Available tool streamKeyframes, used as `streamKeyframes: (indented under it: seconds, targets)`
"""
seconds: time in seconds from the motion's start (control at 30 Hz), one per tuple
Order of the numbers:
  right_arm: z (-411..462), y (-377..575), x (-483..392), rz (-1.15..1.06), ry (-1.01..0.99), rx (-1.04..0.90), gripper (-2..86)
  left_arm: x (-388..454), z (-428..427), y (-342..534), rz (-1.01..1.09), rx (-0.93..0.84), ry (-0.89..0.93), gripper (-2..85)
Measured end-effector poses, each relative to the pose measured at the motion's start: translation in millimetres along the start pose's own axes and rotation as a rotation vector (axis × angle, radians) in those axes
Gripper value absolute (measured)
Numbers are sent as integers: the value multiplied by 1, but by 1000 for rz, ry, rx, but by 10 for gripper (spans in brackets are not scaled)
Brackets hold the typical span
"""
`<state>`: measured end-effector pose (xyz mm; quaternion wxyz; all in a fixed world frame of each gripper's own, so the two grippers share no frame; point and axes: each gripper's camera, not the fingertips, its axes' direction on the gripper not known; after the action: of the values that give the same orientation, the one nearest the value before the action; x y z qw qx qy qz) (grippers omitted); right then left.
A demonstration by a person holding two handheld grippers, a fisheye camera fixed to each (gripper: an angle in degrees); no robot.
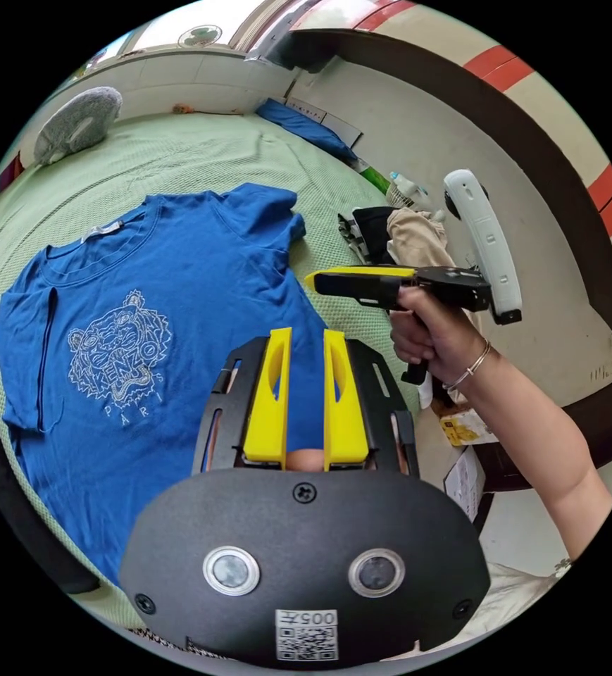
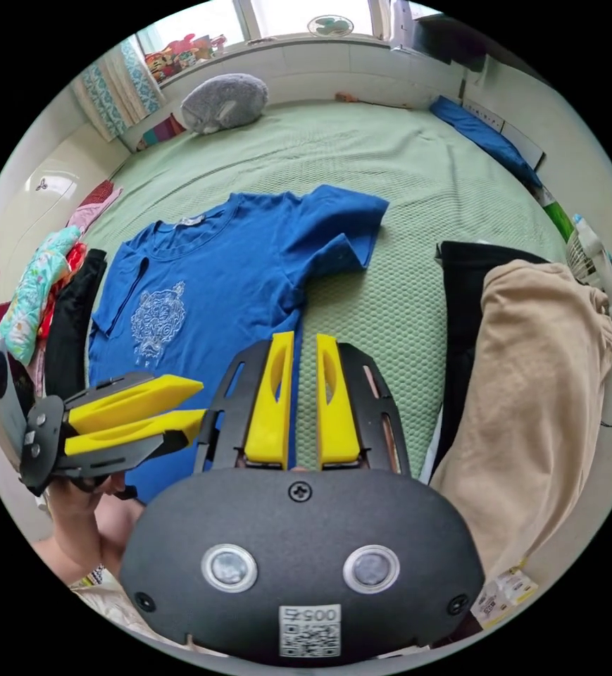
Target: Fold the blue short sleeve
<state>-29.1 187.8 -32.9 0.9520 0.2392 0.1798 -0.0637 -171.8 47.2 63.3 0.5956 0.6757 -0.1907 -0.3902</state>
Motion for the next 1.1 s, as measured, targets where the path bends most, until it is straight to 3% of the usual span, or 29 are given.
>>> streamKeyframes:
  seconds: [0.37,0.77,0.93,1.1]
  targets:
    - [-39,-31,29,23,10,90,73,6,20,0,48,-30,-43,95]
    - [-8,-111,76,209,-87,54,76,-24,14,-5,-15,17,41,97]
    - [16,-133,97,316,-238,66,27,-32,14,-11,-7,20,59,98]
    - [14,-135,82,344,-203,148,-13,-43,13,-19,-26,19,85,99]
